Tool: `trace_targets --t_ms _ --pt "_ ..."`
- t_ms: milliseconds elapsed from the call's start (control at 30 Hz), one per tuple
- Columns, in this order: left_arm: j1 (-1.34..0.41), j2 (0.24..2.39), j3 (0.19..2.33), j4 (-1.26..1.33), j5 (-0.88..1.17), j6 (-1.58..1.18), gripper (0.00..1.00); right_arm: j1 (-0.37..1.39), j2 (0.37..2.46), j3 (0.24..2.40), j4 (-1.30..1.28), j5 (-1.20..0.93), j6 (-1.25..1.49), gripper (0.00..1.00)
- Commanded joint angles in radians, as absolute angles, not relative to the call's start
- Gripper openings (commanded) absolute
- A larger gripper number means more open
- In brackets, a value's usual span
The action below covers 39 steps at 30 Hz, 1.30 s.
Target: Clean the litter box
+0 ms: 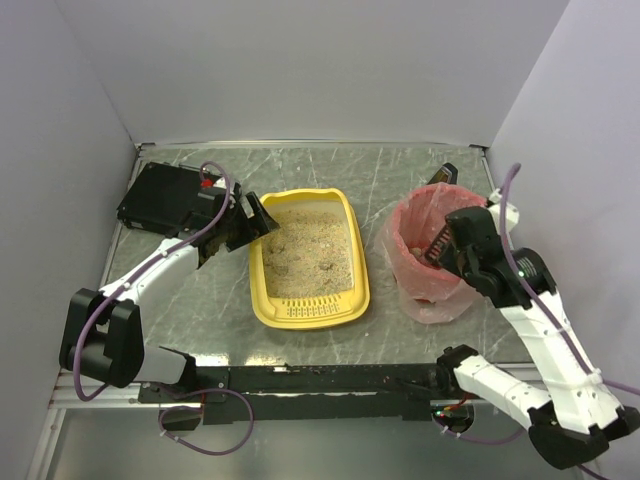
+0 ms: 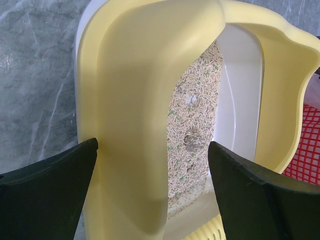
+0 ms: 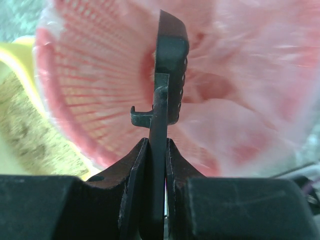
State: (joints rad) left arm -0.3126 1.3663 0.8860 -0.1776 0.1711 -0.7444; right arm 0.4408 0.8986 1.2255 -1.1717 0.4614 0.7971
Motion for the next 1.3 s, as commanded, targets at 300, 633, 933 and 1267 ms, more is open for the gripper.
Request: trace_targets --t_ms 300,633,933,1267 --pt "-0.308 1.313 0.907 -0.186 0.126 -0.739 0.97 0.446 0.701 1.296 -1.083 0.312 0.37 0.0" --pt "-0.308 1.29 0.89 -0.19 0.14 -0.752 0.97 0.445 0.656 1.296 -1.104 0.406 0.316 0.0" --pt "-0.308 1.302 0.894 -0.209 0.158 -0.761 0.97 0.446 0.618 1.426 -0.867 0.217 0.305 0.0" --pt "-0.307 1.305 0.882 -0.247 0.121 -0.758 0.97 0.479 1.0 1.404 -0.677 -0.382 0.373 0.0"
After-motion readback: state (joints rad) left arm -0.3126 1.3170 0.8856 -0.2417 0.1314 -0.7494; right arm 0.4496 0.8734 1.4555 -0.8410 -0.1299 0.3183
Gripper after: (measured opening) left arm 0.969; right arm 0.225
